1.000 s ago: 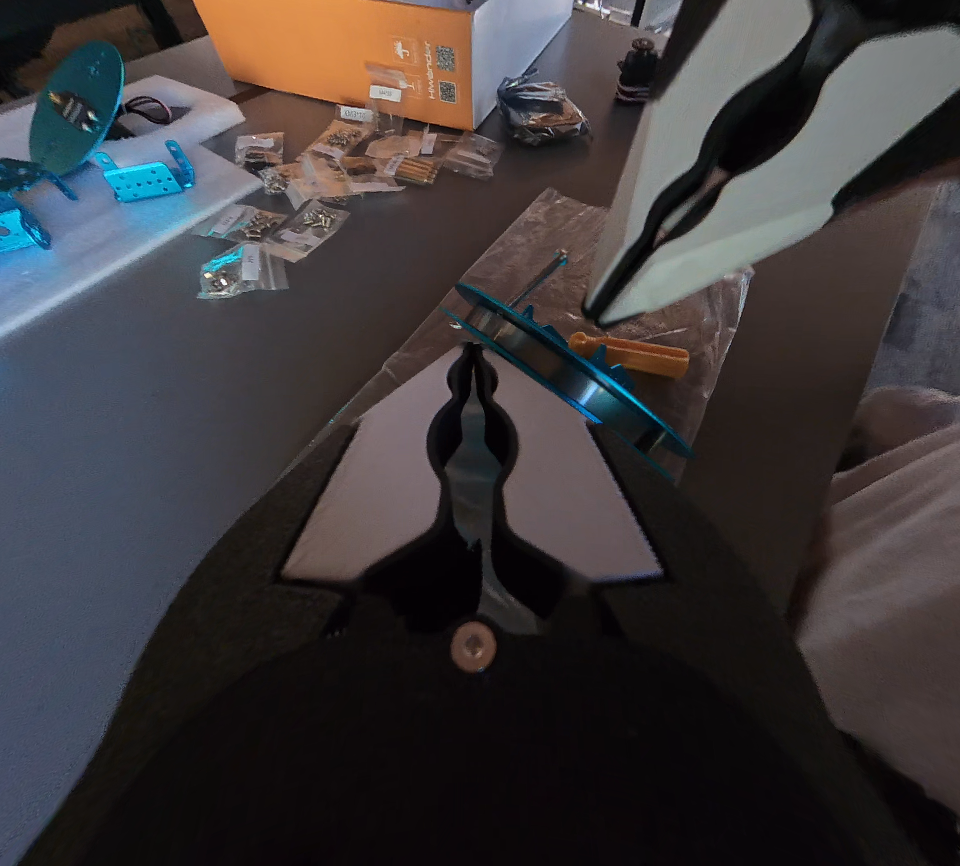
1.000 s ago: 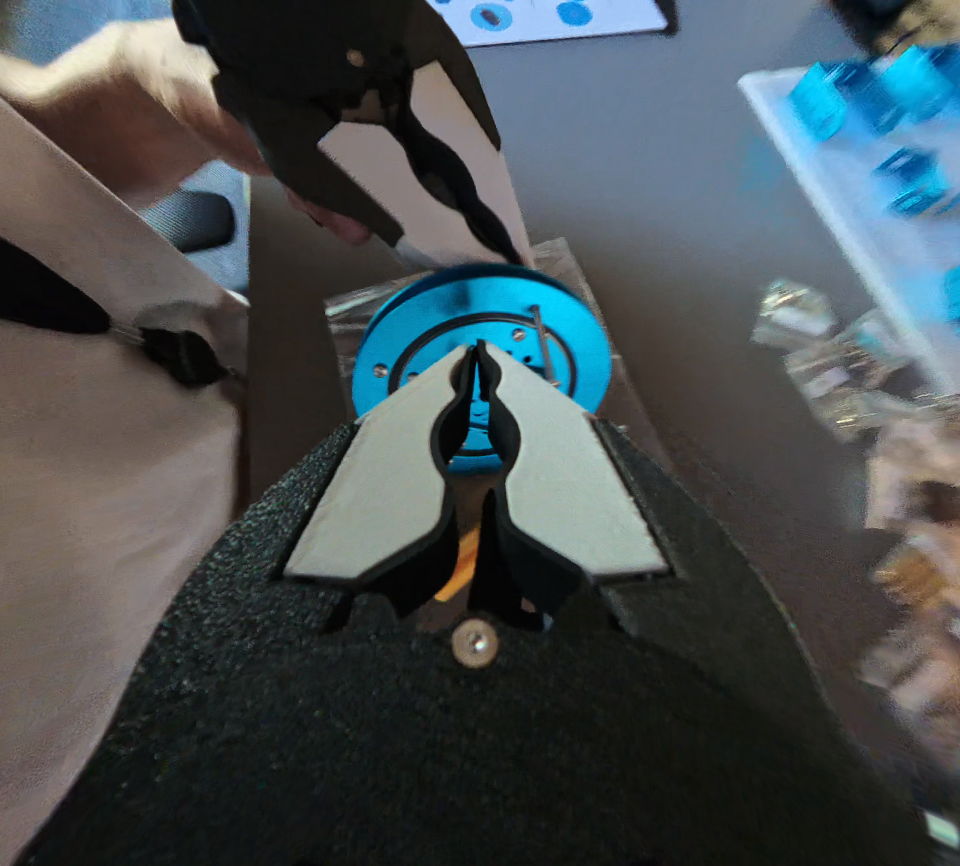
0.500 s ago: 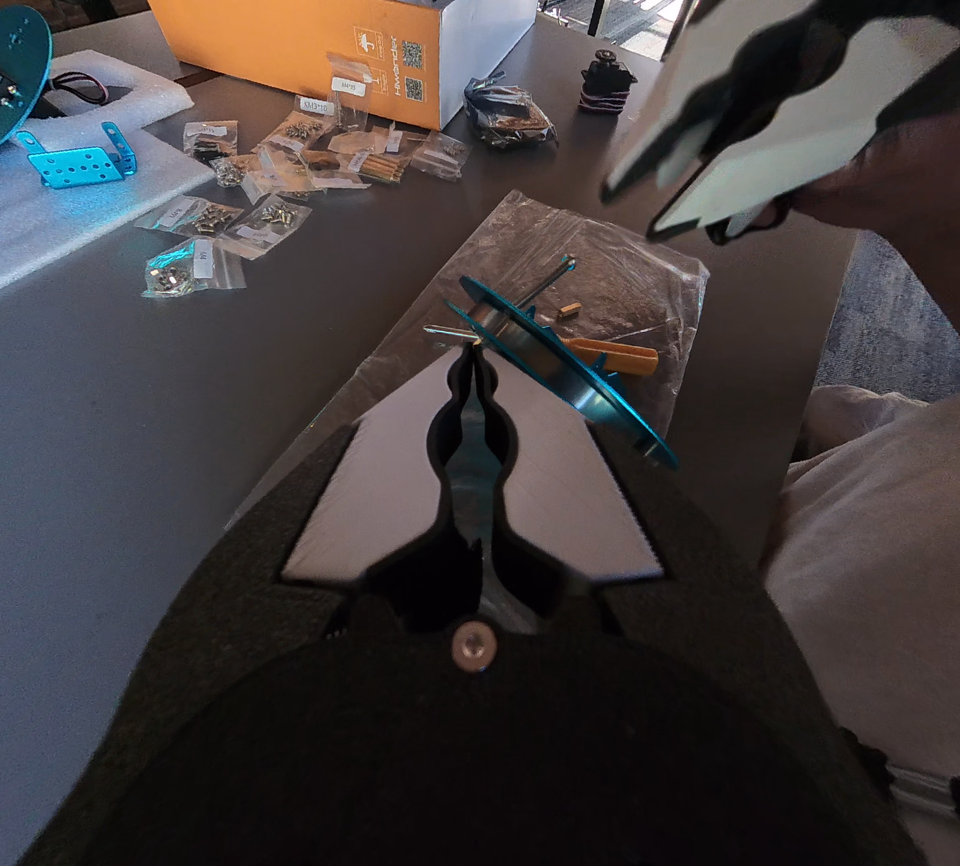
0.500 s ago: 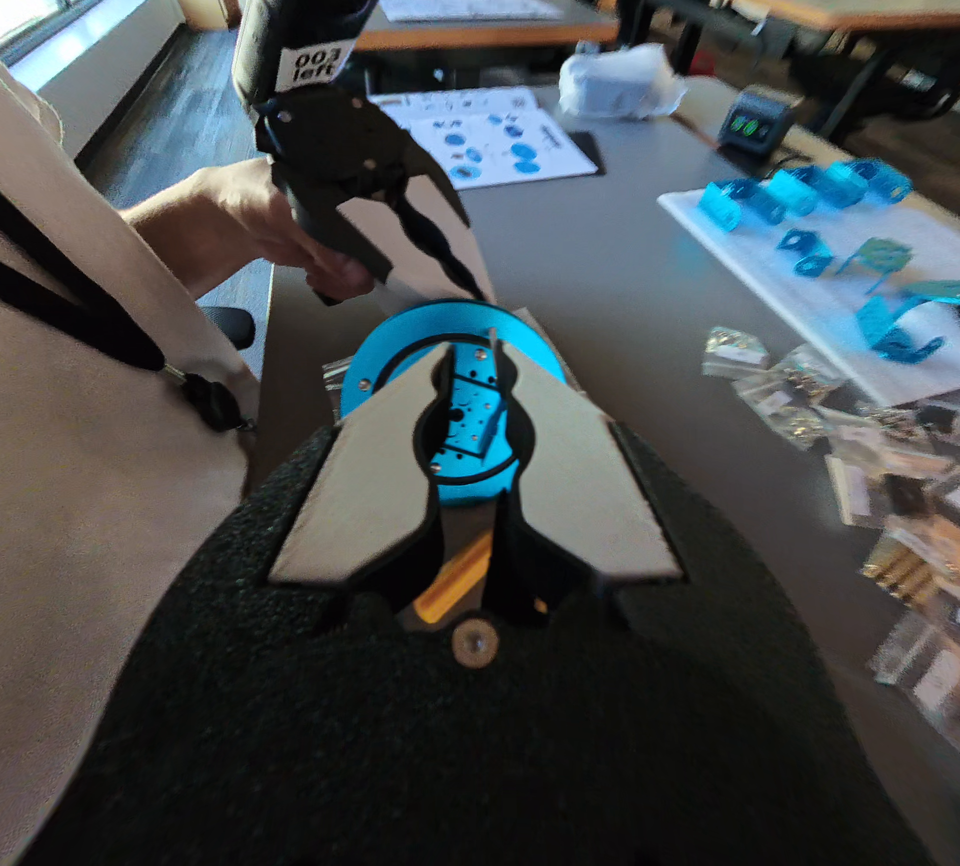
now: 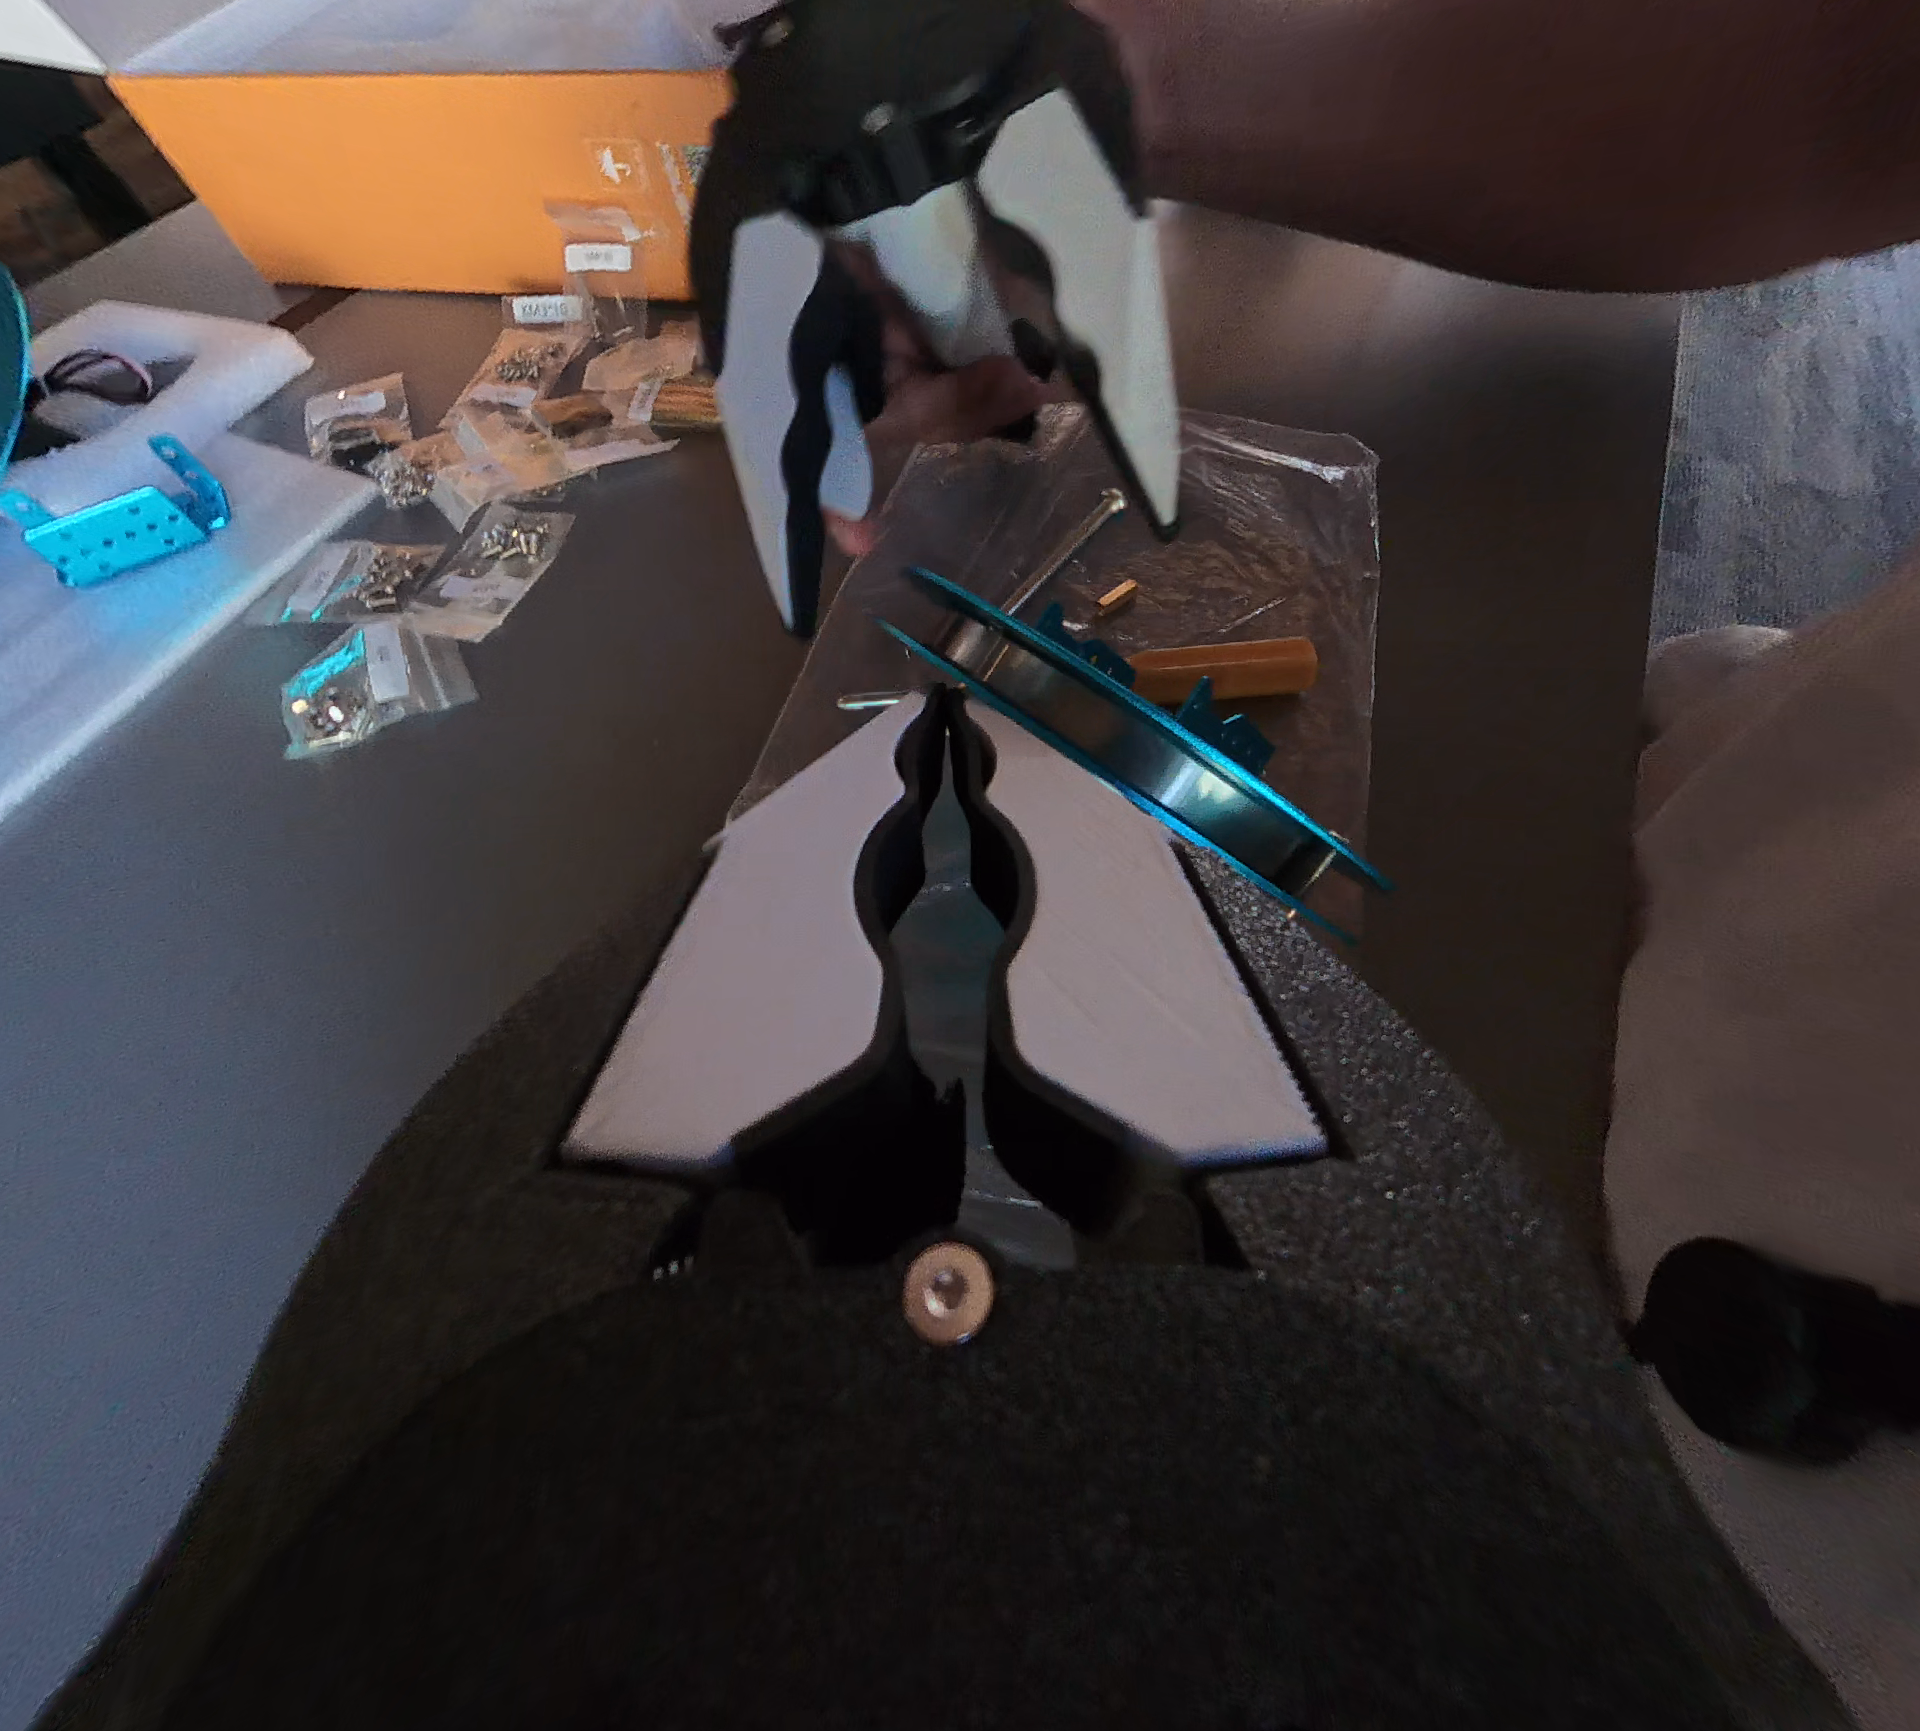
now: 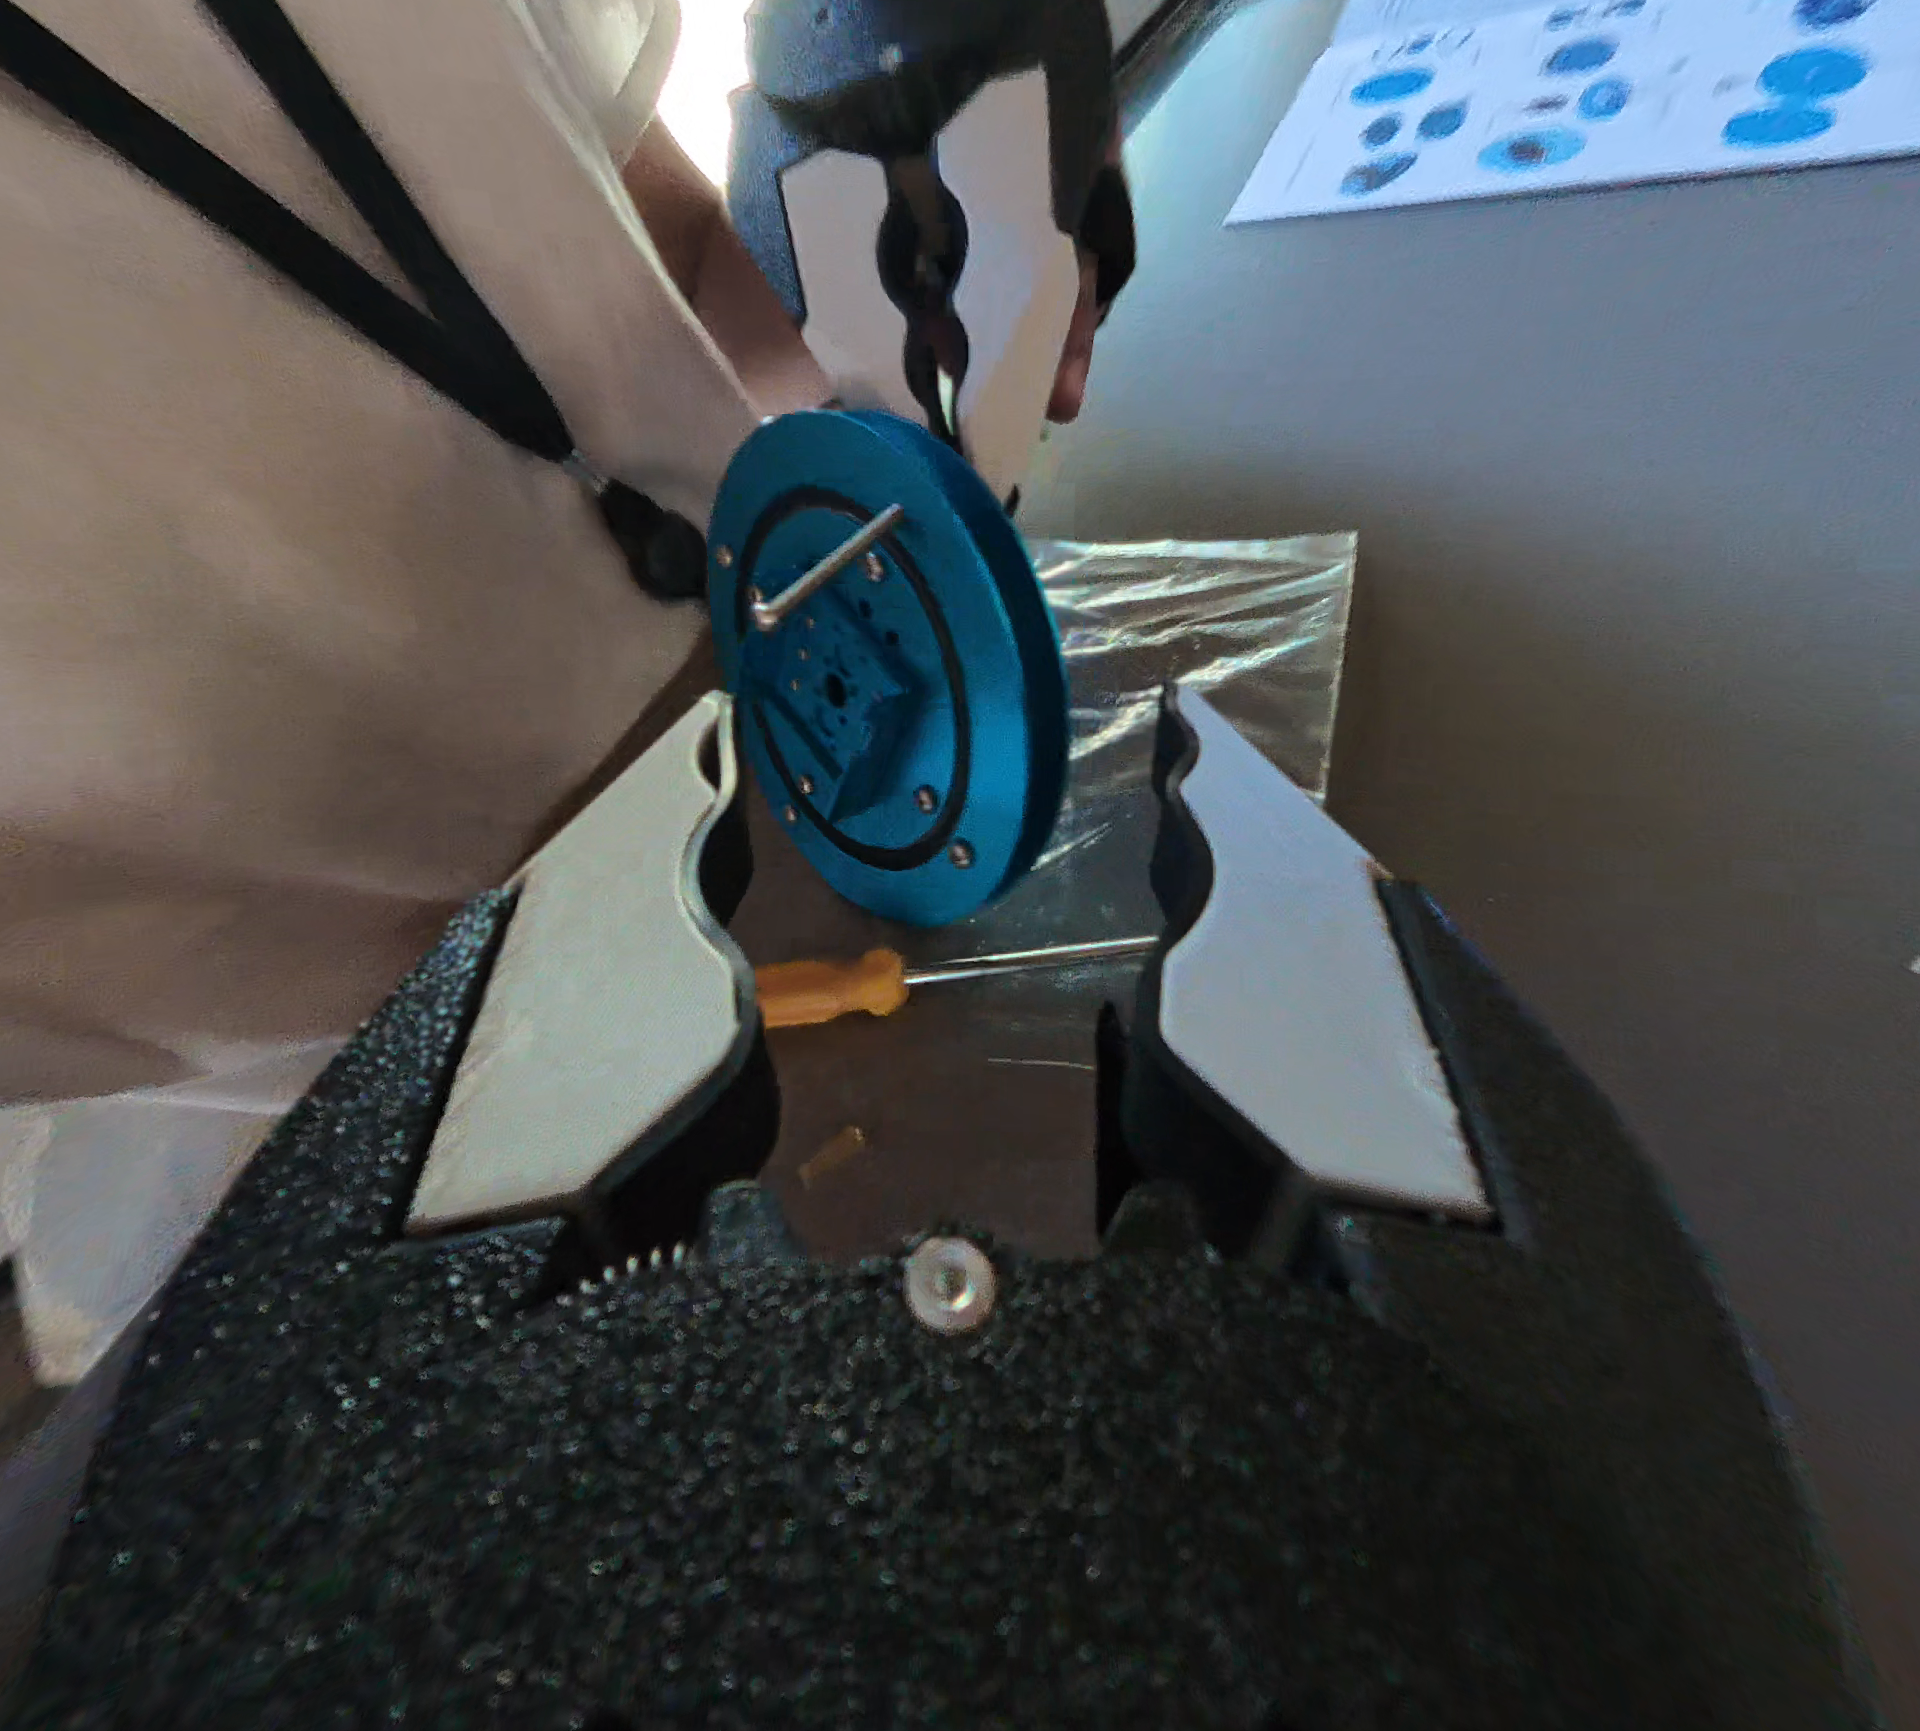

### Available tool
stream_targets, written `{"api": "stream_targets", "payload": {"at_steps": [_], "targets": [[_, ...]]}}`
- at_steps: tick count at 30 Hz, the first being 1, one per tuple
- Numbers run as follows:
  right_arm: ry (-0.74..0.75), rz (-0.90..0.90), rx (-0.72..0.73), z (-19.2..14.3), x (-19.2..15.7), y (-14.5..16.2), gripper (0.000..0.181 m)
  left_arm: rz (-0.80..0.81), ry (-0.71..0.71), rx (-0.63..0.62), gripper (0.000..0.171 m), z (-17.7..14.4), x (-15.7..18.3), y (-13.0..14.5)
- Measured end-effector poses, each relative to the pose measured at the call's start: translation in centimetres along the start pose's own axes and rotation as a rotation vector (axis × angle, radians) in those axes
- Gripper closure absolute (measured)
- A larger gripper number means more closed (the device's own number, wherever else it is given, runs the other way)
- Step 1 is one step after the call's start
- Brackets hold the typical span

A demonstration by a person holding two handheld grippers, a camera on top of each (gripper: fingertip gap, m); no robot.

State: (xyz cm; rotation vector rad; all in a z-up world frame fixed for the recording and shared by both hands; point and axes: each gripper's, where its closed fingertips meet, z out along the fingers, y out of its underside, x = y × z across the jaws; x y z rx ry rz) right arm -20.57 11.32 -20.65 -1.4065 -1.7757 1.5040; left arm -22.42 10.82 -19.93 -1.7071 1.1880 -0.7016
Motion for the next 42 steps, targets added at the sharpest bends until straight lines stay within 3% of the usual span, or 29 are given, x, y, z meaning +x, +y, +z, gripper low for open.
{"api": "stream_targets", "payload": {"at_steps": [3,5,8,14,17,21,27,32,35,37,39,42], "targets": [[-0.217,0.111,-0.002,0.6,-0.8,0.0,0.111,0.022,0.032,0.003,0.171,0.2,0.2,-0.3],[-0.286,0.133,-0.050,1.0,-1.3,0.7,0.123,0.007,0.039,-0.001,0.171,0.5,0.1,-0.3],[-0.273,0.104,-0.069,1.2,-1.0,1.1,0.144,-0.012,0.060,0.001,0.171,0.6,0.1,-0.4],[-0.273,0.143,-0.087,1.0,-1.5,1.4,0.149,-0.193,0.045,-0.034,0.161,-0.7,-1.1,1.7],[-0.245,0.180,-0.085,1.0,-1.6,1.4,0.150,-0.384,0.086,0.057,0.151,-2.3,-1.4,1.7],[-0.166,0.279,-0.081,1.2,-1.4,1.0,0.151,-0.539,0.179,0.225,0.137,-3.9,-0.2,-1.2],[-0.031,0.205,-0.070,1.9,-2.7,0.3,0.153,-0.390,0.150,0.057,0.136,-2.7,0.8,-0.1],[0.104,0.126,-0.065,2.5,-3.6,0.0,0.153,-0.253,0.217,-0.018,0.154,-2.2,3.0,0.6],[0.179,0.051,-0.080,2.1,-4.0,0.1,0.151,-0.206,0.245,-0.018,0.157,-2.2,3.7,0.5],[0.239,0.018,-0.024,0.8,-4.0,-1.5,0.148,-0.193,0.245,-0.020,0.157,-2.2,3.8,0.4],[0.251,-0.012,0.044,-0.8,-4.9,-3.9,0.161,-0.175,0.248,-0.024,0.157,-2.1,4.0,0.3],[0.291,-0.062,-0.070,-0.2,-5.4,-4.1,0.161,-0.171,0.243,-0.026,0.157,-2.0,4.1,0.1]]}}
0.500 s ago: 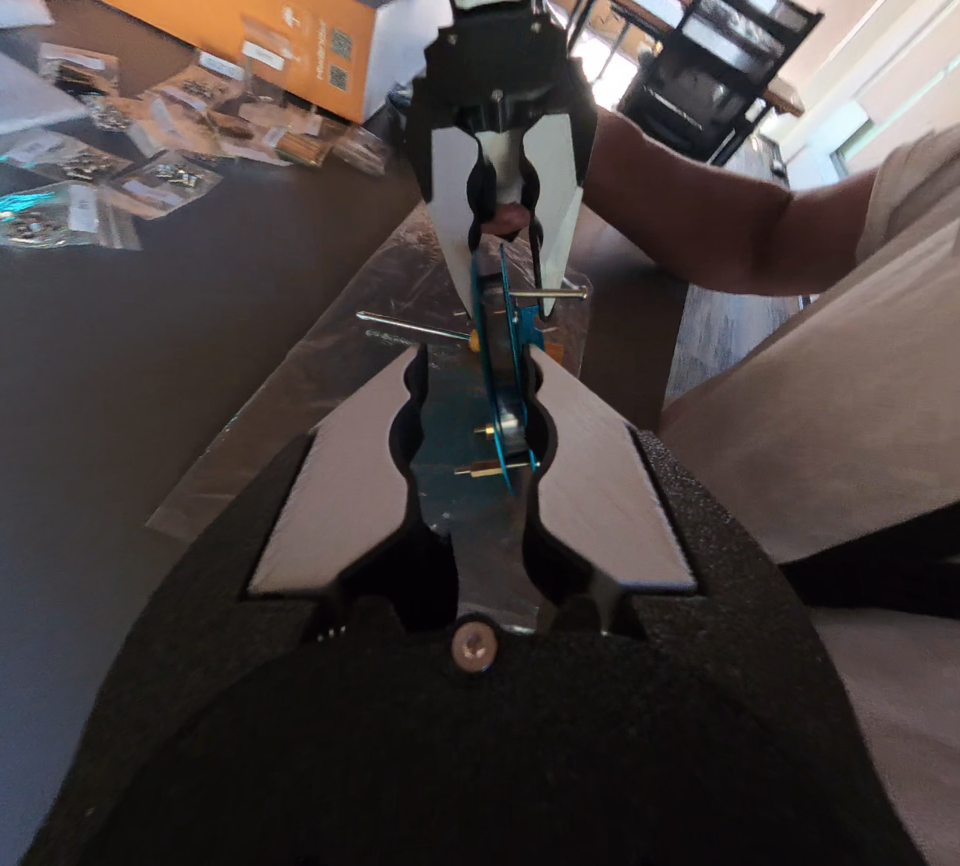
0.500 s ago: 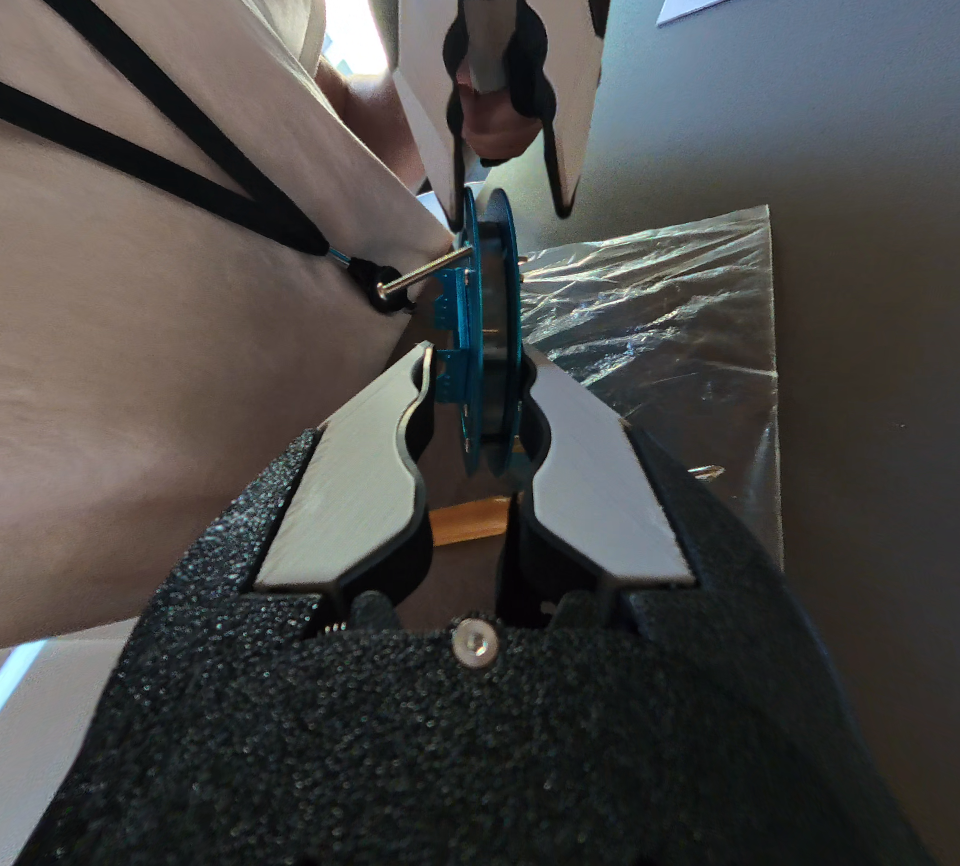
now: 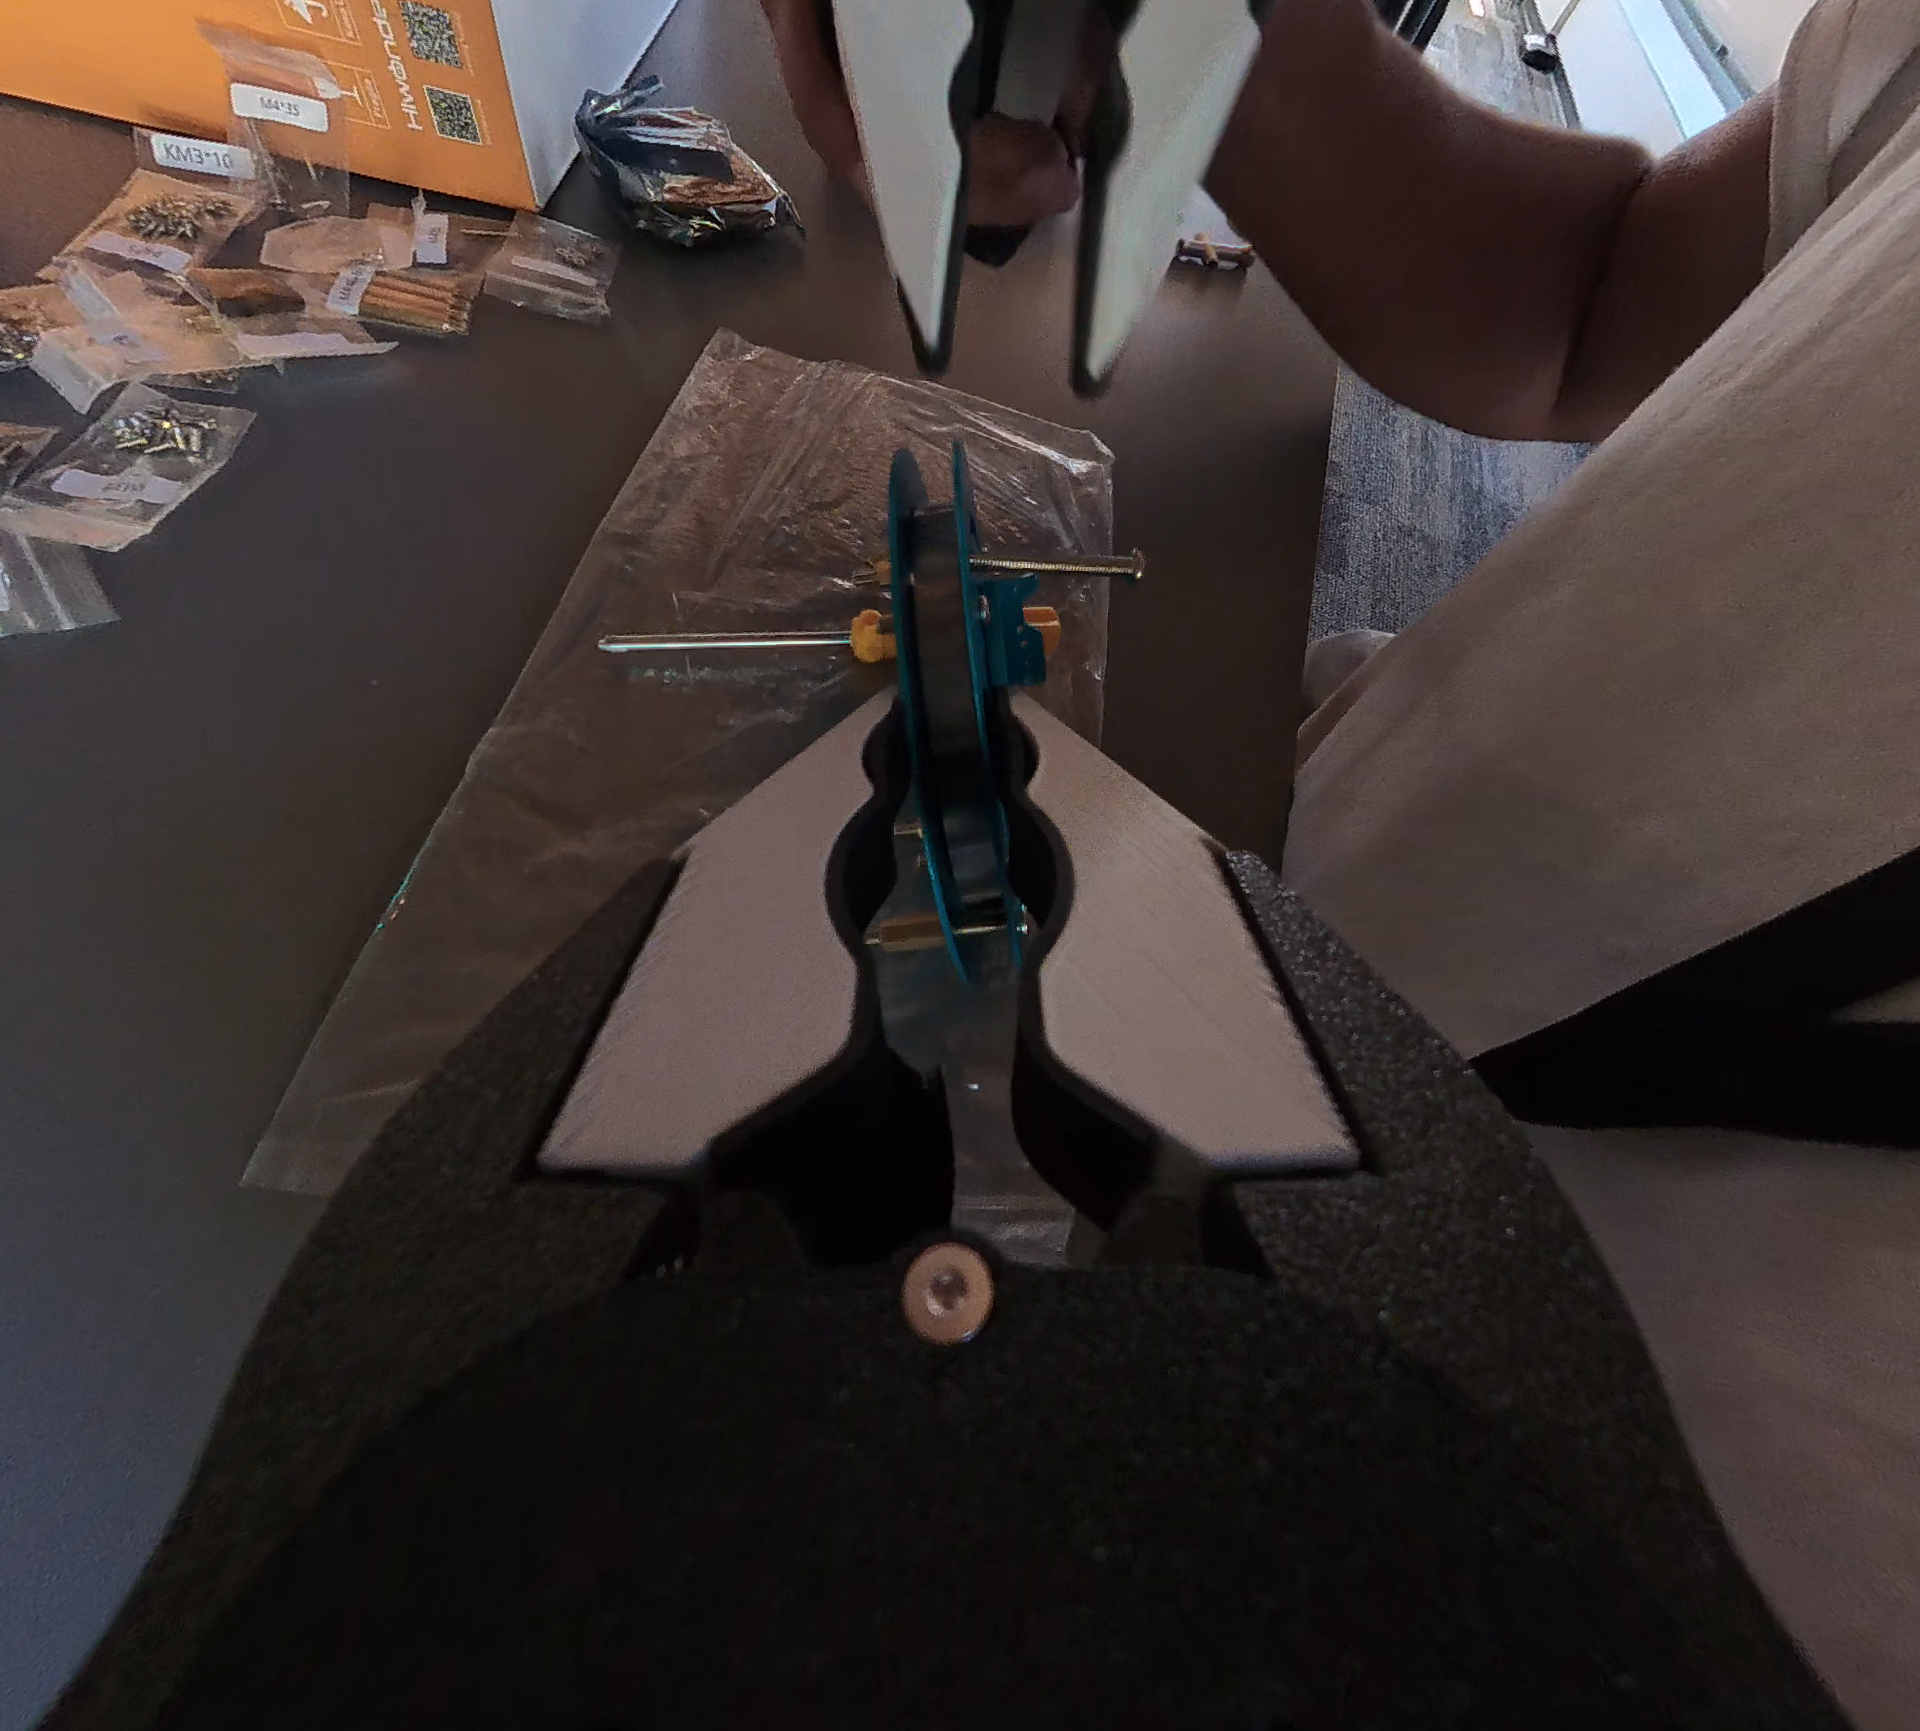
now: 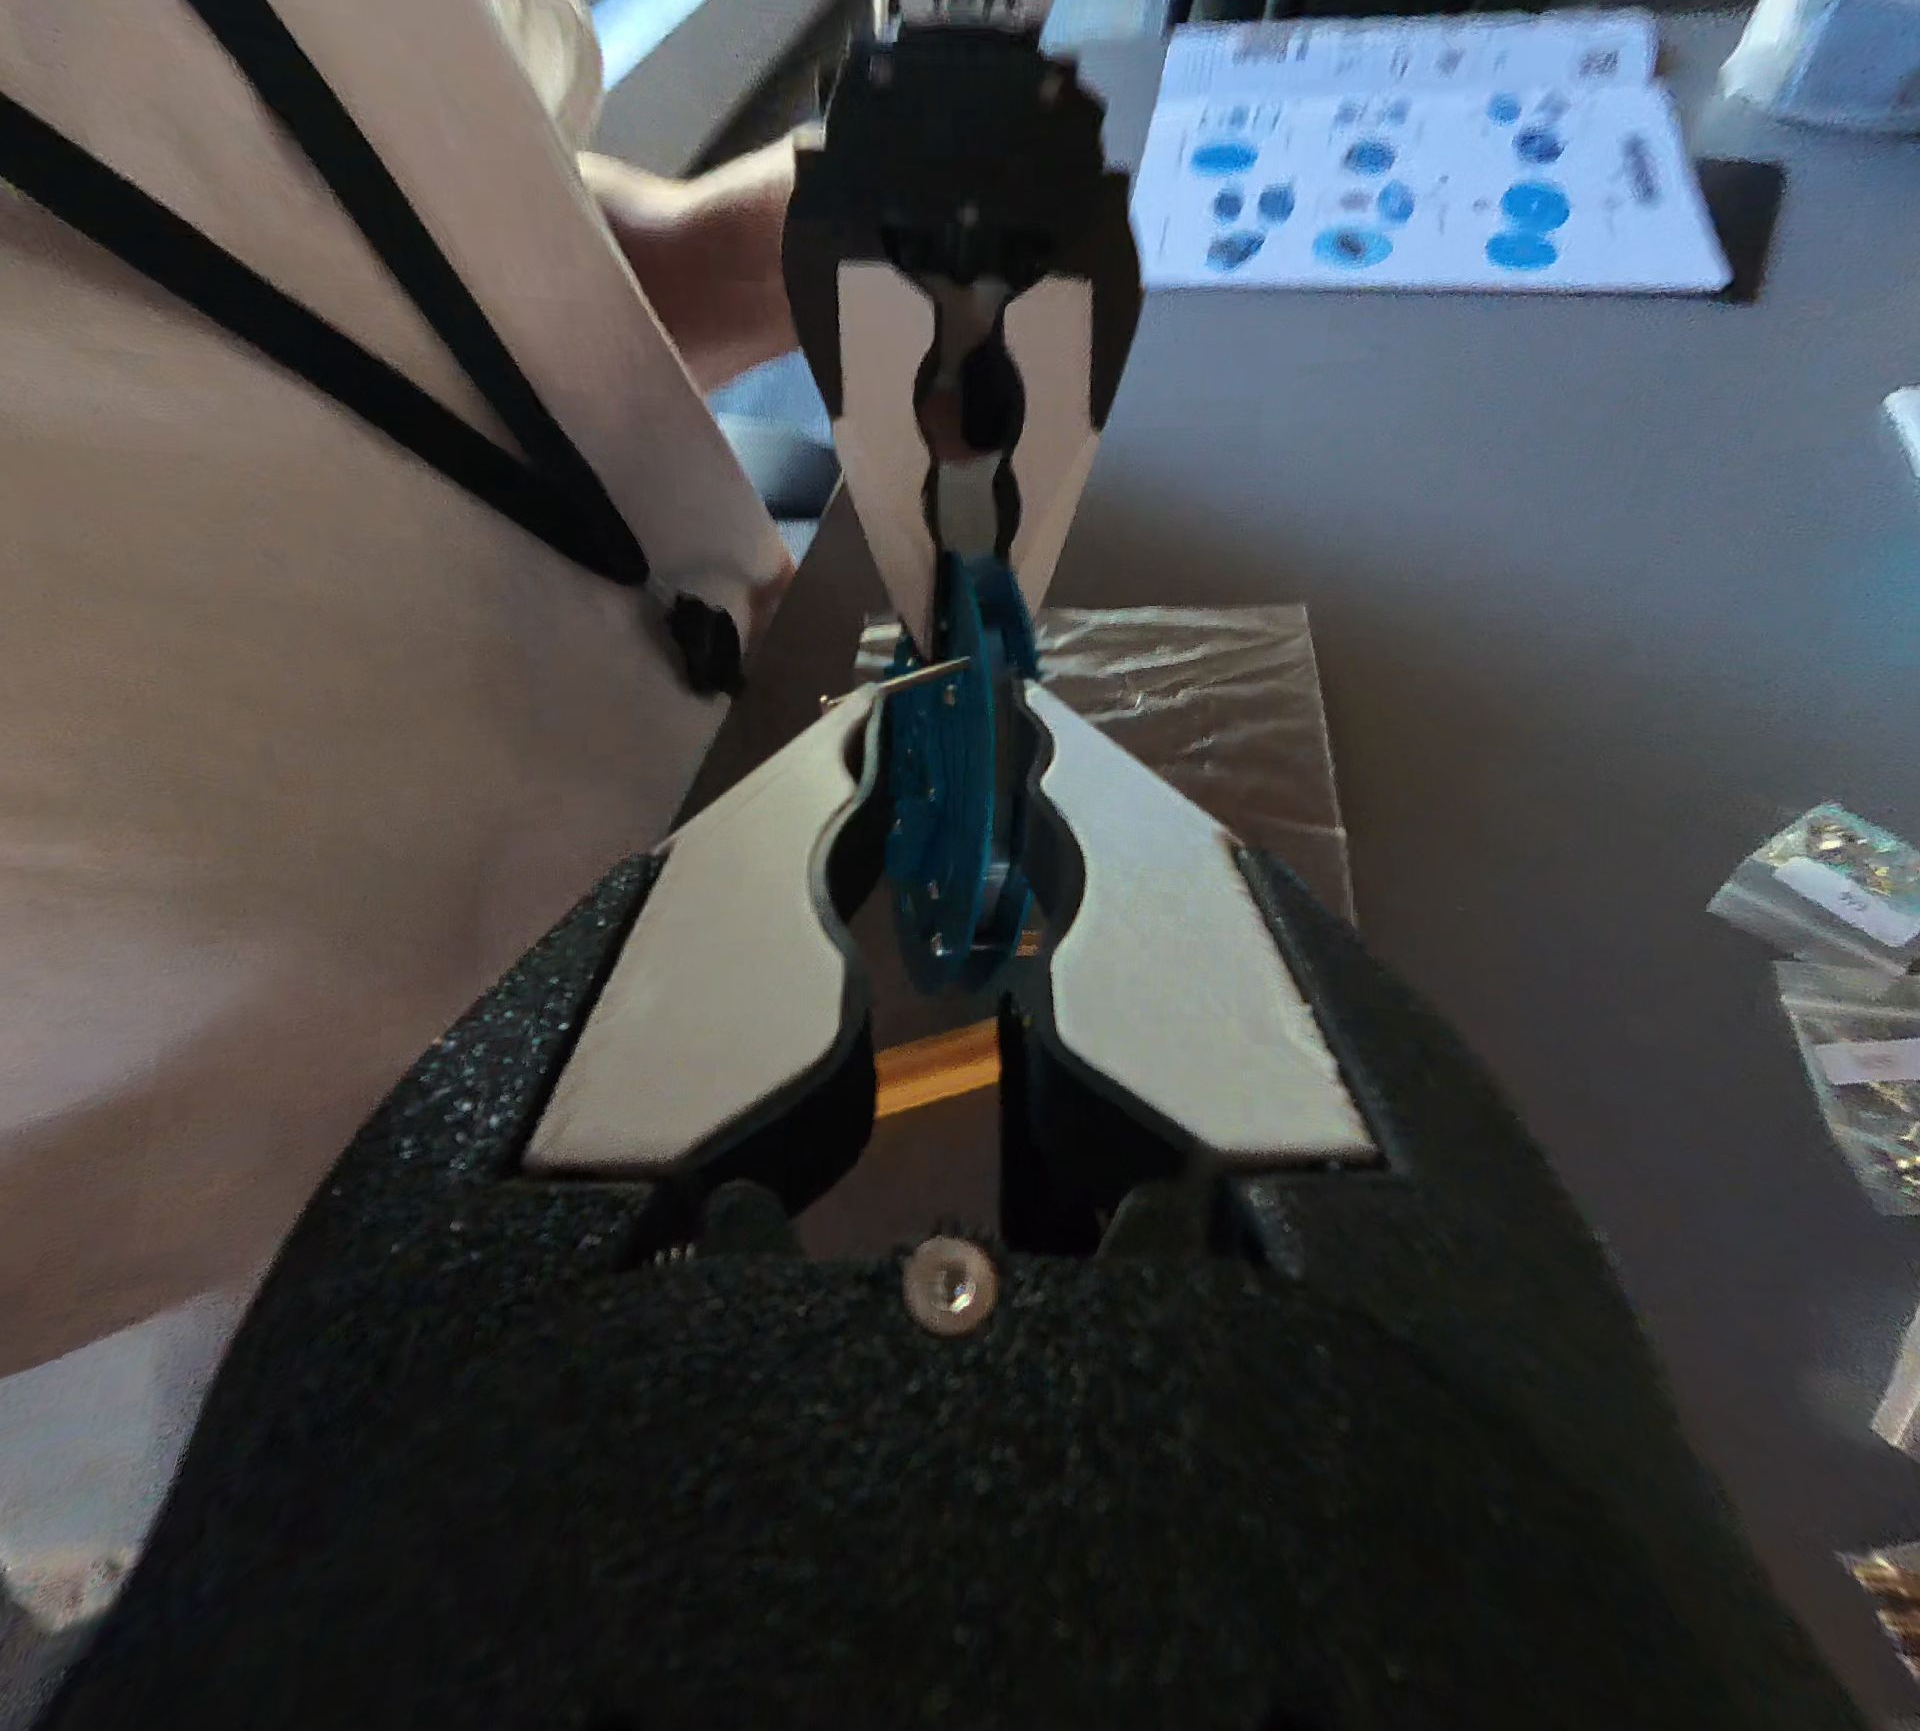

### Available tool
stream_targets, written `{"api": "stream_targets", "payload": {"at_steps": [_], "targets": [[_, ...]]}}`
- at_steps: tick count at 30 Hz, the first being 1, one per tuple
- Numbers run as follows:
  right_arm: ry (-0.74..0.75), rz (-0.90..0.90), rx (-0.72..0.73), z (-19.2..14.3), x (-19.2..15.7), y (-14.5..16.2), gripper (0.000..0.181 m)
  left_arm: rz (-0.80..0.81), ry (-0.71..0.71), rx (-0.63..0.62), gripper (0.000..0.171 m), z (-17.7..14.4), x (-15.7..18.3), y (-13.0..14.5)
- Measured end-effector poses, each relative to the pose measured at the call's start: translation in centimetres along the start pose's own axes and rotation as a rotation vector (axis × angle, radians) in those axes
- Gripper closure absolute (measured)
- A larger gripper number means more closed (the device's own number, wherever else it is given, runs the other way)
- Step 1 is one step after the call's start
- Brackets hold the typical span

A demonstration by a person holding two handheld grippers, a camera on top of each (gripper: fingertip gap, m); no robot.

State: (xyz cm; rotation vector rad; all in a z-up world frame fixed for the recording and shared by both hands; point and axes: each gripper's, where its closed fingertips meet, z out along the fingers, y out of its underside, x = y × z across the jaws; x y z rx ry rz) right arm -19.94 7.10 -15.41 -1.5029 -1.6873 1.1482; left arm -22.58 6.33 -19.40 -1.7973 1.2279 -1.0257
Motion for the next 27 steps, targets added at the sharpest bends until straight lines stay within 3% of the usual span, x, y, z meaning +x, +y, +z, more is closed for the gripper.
{"api": "stream_targets", "payload": {"at_steps": [3,8,15,18,27], "targets": [[-0.018,-0.019,-0.118,1.5,-0.9,0.5,0.150,0.007,-0.005,0.005,0.157,0.2,0.1,-0.2],[0.001,-0.097,-0.322,1.8,-0.9,2.1,0.148,0.019,-0.017,0.011,0.157,0.3,0.2,-0.3],[0.038,-0.130,-0.473,2.1,-0.4,2.4,0.161,0.030,-0.016,0.015,0.157,0.2,0.5,0.0],[0.027,-0.135,-0.484,2.4,-0.2,2.4,0.175,0.059,-0.017,0.010,0.156,0.2,0.9,0.1],[-0.018,-0.182,-0.432,2.2,-0.6,1.3,0.181,0.118,-0.069,0.045,0.159,-0.3,1.0,-0.8]]}}
